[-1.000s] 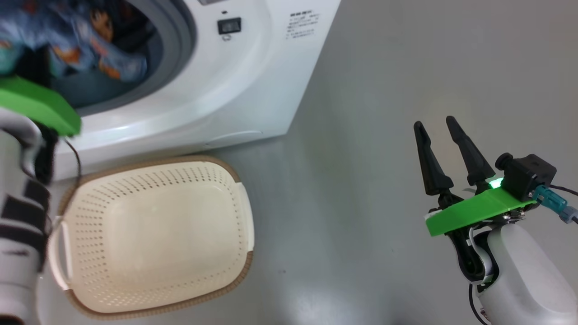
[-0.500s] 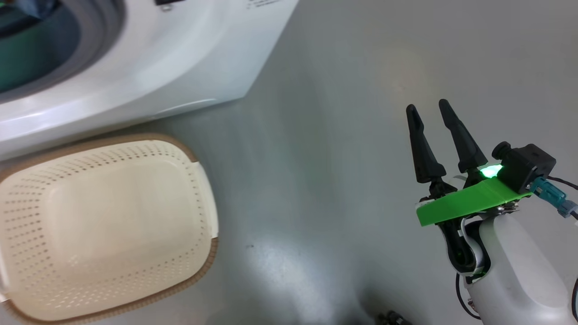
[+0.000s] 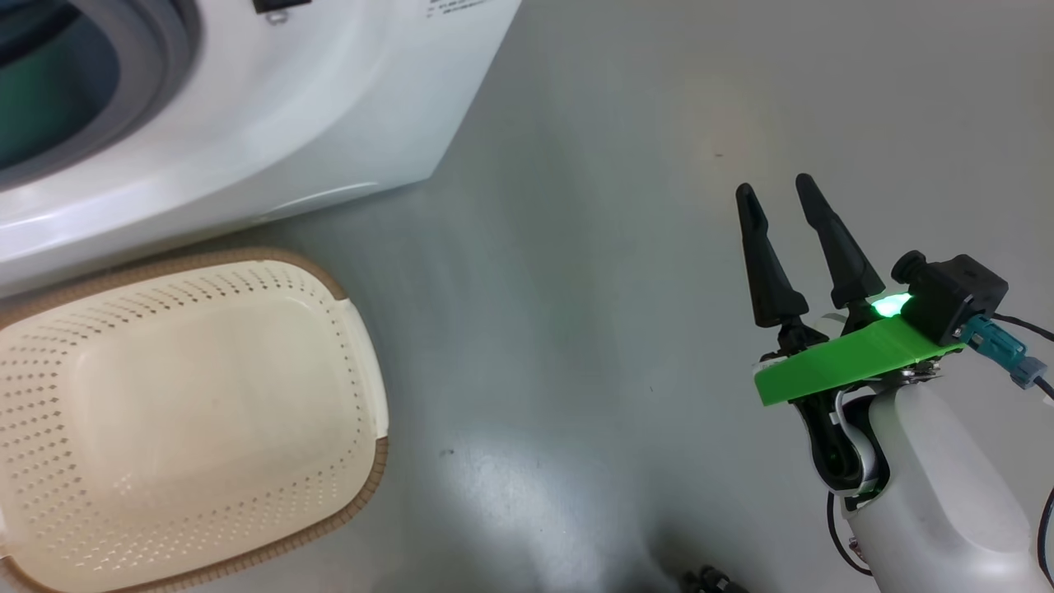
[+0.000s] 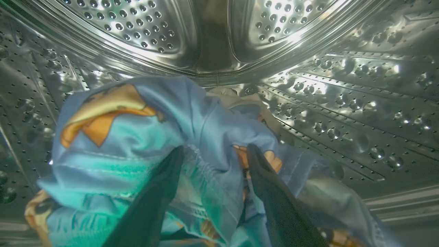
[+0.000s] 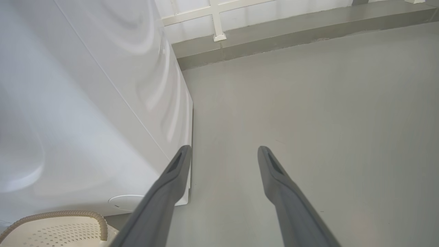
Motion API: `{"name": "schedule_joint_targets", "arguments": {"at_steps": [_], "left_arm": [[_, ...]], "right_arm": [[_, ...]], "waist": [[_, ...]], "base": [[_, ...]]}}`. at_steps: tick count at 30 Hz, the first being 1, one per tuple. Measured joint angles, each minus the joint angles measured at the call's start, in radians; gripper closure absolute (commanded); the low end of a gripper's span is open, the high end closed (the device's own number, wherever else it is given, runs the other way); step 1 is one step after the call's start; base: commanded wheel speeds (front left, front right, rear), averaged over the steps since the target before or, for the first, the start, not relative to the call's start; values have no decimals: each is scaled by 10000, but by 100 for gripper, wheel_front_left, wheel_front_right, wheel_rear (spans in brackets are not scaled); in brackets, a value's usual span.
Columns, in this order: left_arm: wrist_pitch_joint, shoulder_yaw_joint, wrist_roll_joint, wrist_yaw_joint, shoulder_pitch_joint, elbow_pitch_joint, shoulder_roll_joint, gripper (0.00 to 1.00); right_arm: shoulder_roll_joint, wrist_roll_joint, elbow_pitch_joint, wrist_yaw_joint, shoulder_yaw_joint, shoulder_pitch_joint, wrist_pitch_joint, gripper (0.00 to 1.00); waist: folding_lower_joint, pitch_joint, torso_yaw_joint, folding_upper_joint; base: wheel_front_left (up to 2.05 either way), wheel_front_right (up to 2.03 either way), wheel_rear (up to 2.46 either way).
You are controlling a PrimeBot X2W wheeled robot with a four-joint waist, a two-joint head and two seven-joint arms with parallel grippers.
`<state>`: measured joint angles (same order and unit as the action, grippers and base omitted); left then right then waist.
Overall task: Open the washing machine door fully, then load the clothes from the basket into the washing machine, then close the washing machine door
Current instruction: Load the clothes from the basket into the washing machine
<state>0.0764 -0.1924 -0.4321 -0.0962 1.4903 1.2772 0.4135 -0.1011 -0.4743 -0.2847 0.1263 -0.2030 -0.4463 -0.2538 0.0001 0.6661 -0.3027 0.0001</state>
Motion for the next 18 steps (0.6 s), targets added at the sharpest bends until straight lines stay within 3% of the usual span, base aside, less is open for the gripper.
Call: {"name": "schedule_joint_targets", "arguments": {"at_steps": [12, 18], "left_arm": [[-2587, -119, -311, -276, -1715, -130, -570, 0], [-3131, -410, -385, -322, -2953, -357, -965, 0]], "right_arm": [[-190, -6, -357, 0, -176, 3, 0, 0], [-349, -102, -568, 0, -301, 76, 0, 0]], "waist": [[-1, -844, 293, 0], [-3, -1517, 548, 0]], "base": [[0, 0, 0], [0, 0, 0]]}}
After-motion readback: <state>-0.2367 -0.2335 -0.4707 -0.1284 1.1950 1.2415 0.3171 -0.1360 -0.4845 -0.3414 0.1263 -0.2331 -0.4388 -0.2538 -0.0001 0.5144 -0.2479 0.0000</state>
